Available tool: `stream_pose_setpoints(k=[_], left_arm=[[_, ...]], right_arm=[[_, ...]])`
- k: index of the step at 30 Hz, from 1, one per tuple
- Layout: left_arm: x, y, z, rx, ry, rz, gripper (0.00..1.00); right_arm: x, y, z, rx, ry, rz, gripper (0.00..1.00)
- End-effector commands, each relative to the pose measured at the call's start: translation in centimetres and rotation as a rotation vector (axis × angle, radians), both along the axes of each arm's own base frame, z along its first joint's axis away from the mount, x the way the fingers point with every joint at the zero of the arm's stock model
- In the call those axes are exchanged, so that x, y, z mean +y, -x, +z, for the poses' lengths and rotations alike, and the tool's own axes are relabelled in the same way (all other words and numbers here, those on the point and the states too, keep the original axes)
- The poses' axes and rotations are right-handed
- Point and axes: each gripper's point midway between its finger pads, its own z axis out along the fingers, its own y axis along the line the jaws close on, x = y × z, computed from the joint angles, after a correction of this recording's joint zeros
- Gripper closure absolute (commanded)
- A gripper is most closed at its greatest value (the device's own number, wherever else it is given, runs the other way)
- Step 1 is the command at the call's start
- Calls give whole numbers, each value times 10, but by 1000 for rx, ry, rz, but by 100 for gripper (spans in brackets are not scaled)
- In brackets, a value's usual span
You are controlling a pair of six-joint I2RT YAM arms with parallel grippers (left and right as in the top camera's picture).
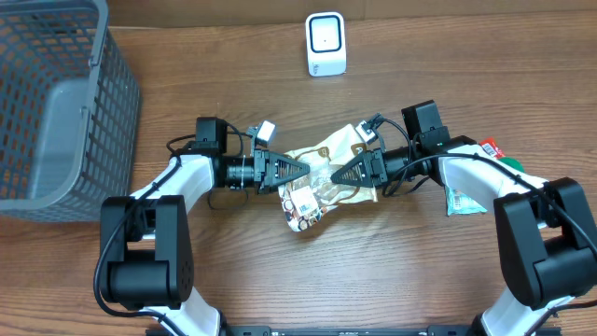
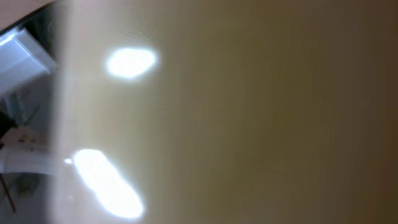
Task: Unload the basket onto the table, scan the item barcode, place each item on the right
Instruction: 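Release the bag with the left gripper and retract the left arm left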
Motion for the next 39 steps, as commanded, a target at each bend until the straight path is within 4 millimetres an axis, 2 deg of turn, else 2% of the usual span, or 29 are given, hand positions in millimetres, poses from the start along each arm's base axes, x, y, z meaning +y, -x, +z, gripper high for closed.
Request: stream_pose_setpoints(k=[1, 7, 9, 10, 12, 13, 15, 17, 23, 29, 32, 34, 38, 39], left_arm=[[2, -10, -1, -33, -9, 8, 94], [15, -26, -24, -70, -154, 72, 91], [17, -30, -27, -83, -180, 84, 86], [18, -31, -27, -91, -182, 86, 80], [18, -34, -26, -113, -182, 88, 56], [18, -35, -26, -125, -182, 89, 33], [20, -42, -23, -142, -179, 105, 8], [26, -48, -20, -134, -178, 129, 0], [56, -71, -5, -146, -240, 220, 0], [104, -87, -8, -136, -574, 374, 0], [136, -89, -3, -157, -793, 476, 0], [164, -87, 3, -141, -953, 583, 0], [223, -72, 24, -105, -1247, 799, 0], [241, -65, 33, -86, -1329, 881, 0]], right_arm=[[1, -9, -9, -47, 69, -29, 63], [-3, -17, -21, -70, 143, -68, 66], [-3, -18, -22, -72, 146, -70, 66], [-3, -18, -22, -72, 146, -71, 66], [-3, -18, -22, -72, 145, -70, 70], [-3, -18, -22, -72, 146, -70, 78], [-3, -18, -21, -75, 144, -70, 93], [-3, -18, -21, -92, 141, -64, 94], [-6, -24, -13, -203, 169, -73, 96], [-16, -36, 18, -392, 243, -136, 96], [-30, -43, 33, -480, 341, -211, 96], [-39, -43, 44, -553, 392, -227, 96], [-57, -40, 64, -675, 481, -260, 96], [-64, -42, 78, -725, 509, -303, 96]])
